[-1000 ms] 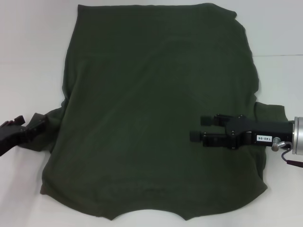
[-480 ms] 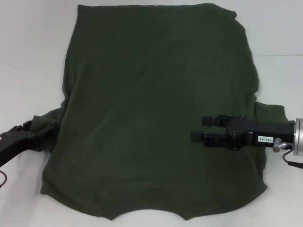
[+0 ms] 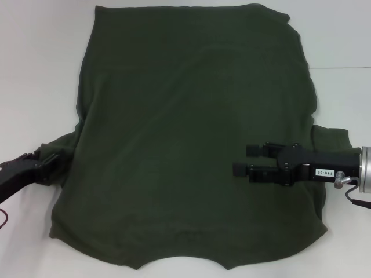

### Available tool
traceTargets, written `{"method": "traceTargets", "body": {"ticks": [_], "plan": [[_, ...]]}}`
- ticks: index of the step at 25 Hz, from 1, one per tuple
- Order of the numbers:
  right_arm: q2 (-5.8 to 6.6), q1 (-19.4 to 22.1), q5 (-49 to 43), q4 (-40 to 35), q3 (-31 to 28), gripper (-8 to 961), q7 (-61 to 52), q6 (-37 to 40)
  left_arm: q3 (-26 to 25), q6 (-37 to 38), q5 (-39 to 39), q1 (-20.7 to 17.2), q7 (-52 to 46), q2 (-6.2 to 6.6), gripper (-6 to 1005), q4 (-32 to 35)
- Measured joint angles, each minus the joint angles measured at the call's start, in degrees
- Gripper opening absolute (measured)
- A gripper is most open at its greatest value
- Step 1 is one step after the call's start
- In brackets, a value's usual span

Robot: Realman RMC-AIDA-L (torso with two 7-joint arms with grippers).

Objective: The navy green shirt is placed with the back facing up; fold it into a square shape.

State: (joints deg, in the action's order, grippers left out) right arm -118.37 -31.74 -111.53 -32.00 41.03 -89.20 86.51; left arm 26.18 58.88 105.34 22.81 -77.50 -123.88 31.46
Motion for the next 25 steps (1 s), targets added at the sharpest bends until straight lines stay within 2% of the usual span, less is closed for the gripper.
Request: {"method": "traceTargets", "body": {"ticks": [2,18,25], "plan": [[-0.01,0.02,0.00,0.00,0.04,878,0.00,0.03,0.10,-0.10,0.00,0.01,-0.01,0.07,713,0.00],[-0.41,-0.05,0.07,0.02,-0.18,877,0.36,0.08,0.05,-1.07,-0.02,0.16,-0.05,0.26,27,1.28],[-0.70,0.12,1.62,0.64,-0.33,877,0.52,-0.07,-0.26,-3.29,-0.25,-0.07,-0.18,0.37,6,3.99]]}}
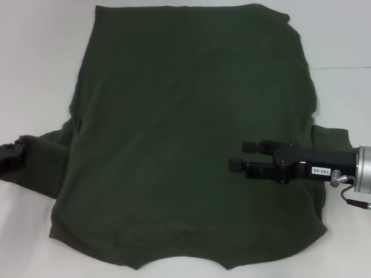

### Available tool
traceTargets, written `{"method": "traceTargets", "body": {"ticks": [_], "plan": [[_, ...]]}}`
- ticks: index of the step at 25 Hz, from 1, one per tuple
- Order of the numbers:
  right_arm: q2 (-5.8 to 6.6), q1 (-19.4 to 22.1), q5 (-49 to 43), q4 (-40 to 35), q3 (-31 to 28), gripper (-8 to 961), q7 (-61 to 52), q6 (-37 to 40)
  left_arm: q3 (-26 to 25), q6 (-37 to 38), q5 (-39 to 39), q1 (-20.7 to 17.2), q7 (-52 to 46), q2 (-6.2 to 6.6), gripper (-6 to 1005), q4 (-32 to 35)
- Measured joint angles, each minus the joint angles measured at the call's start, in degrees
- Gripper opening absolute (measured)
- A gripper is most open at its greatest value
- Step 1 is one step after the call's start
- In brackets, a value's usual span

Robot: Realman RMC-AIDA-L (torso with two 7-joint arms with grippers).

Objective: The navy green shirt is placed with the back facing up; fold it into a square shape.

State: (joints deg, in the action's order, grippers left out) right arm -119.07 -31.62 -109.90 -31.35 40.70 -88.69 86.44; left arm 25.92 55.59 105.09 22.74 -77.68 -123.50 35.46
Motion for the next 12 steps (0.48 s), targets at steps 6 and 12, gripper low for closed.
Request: {"method": "traceTargets", "body": {"ticks": [6,12], "plan": [[-0.43,0.07,0.42,0.91,-0.09,876,0.11,-0.46,0.34,-3.12,0.17,0.83,-0.01,0.40,3,2.02],[-0.46,-0.09,0.49,2.16,-0.26,801,0.45,-0.88,0.35,-3.46,0.20,1.89,0.28,1.37,3,2.62]]}}
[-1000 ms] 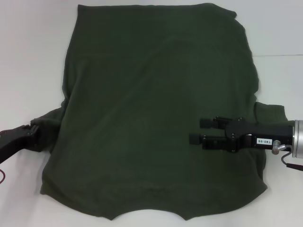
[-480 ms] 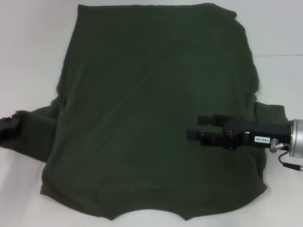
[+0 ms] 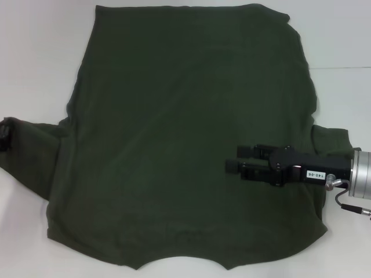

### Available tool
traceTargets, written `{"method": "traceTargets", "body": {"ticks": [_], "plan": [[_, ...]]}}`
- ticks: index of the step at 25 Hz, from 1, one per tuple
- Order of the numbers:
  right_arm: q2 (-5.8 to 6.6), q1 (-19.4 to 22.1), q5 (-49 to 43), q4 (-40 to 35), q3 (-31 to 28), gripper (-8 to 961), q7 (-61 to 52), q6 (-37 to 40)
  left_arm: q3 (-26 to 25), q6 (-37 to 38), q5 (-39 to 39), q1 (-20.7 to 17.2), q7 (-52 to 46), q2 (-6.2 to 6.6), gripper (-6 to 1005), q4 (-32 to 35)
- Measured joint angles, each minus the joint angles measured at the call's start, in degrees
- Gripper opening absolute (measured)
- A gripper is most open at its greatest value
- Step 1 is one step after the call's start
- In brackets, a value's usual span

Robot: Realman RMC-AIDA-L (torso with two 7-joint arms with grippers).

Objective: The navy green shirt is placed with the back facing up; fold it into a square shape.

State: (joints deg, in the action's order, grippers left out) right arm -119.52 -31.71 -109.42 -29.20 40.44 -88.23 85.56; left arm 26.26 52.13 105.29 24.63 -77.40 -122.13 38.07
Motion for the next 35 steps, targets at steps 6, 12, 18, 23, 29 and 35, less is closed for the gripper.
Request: {"method": "traceTargets", "body": {"ticks": [6,12,18,23,29,35], "plan": [[0.00,0.16,0.60,0.53,-0.59,689,0.47,-0.32,0.07,-1.30,0.00,0.41,0.24,-0.14,3,1.68],[0.01,0.24,0.62,0.45,-0.58,673,0.49,-0.36,0.15,-1.86,0.00,0.42,0.30,-0.43,3,3.59],[0.09,0.25,0.62,0.25,-0.56,674,0.52,-0.40,0.26,-2.01,0.00,0.42,0.37,-0.74,2,5.59],[0.09,0.25,0.62,0.21,-0.54,674,0.52,-0.40,1.97,-1.60,0.00,0.17,-0.21,-1.36,2,6.06],[0.09,0.24,0.61,0.21,-0.97,674,0.53,-0.42,9.30,6.23,0.00,-1.57,-6.04,-1.66,2,6.36],[0.10,0.24,0.61,0.19,-1.13,675,0.53,-0.41,10.98,18.67,-0.08,-2.08,-10.45,-1.65,2,8.72]]}}
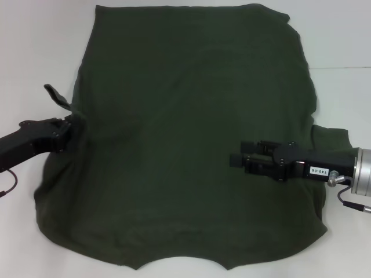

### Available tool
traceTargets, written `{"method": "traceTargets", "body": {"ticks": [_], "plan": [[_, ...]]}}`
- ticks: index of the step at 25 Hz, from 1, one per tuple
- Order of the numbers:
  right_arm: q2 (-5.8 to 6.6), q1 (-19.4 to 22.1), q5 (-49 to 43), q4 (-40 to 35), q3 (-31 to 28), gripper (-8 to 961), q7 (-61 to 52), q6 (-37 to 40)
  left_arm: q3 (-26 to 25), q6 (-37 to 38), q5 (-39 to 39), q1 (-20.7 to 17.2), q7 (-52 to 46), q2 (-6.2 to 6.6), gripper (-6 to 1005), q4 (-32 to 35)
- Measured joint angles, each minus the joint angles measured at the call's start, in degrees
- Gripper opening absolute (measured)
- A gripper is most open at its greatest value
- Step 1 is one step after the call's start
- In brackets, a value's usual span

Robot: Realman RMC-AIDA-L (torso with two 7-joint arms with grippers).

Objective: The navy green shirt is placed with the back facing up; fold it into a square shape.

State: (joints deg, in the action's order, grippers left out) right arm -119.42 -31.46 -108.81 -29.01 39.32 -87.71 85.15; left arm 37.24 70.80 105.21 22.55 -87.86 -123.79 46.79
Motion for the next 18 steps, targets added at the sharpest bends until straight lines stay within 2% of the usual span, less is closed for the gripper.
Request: {"method": "traceTargets", "body": {"ticks": [7,16,18], "plan": [[0.16,0.21,0.00,-0.11,-0.03,675,0.00,-0.07,0.14,3.12,-0.48,1.65,-1.60,-0.16,2,-2.23],[0.24,0.30,0.00,-0.26,-0.03,676,0.00,-0.08,-0.30,2.65,-3.22,6.38,-1.66,-0.17,3,-12.00],[0.25,0.34,0.00,-0.26,-0.03,676,0.00,-0.08,-0.38,2.30,-3.78,6.92,-1.71,-0.18,61,-13.36]]}}
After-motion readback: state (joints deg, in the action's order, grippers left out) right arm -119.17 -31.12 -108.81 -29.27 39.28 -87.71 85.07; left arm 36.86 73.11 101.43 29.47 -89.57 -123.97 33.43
